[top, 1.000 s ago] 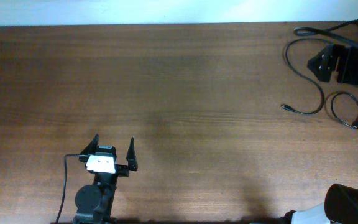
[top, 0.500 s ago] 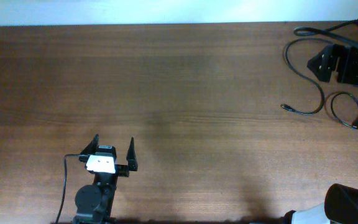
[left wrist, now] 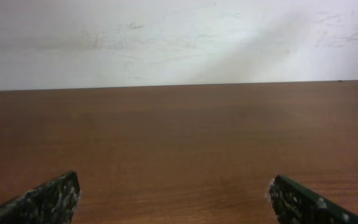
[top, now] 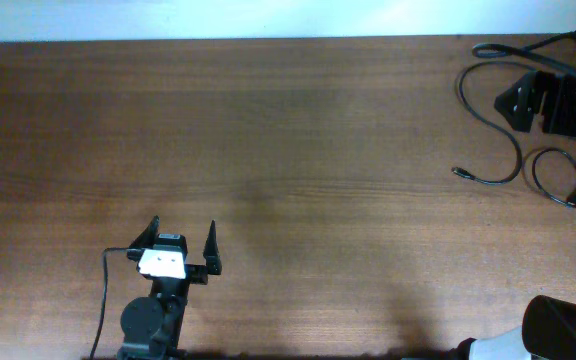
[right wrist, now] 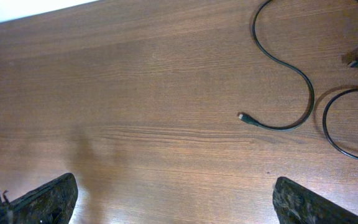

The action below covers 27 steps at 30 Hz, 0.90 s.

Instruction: Untangle cables

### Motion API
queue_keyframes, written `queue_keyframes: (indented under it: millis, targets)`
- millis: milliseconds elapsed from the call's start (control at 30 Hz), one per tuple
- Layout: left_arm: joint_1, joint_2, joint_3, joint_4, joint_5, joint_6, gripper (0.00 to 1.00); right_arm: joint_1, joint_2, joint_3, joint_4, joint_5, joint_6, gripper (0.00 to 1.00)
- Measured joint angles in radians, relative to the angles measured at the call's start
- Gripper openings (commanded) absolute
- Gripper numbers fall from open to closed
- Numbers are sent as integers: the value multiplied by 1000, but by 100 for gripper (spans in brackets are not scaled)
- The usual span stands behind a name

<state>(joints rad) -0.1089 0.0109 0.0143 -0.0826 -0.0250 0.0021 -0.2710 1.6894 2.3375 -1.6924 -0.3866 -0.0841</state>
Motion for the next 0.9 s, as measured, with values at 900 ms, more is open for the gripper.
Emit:
queue_keyframes:
  millis: [900]
  targets:
    - [0,0,0,0,0,0,99,0,-180,-141,304,116,-3,99]
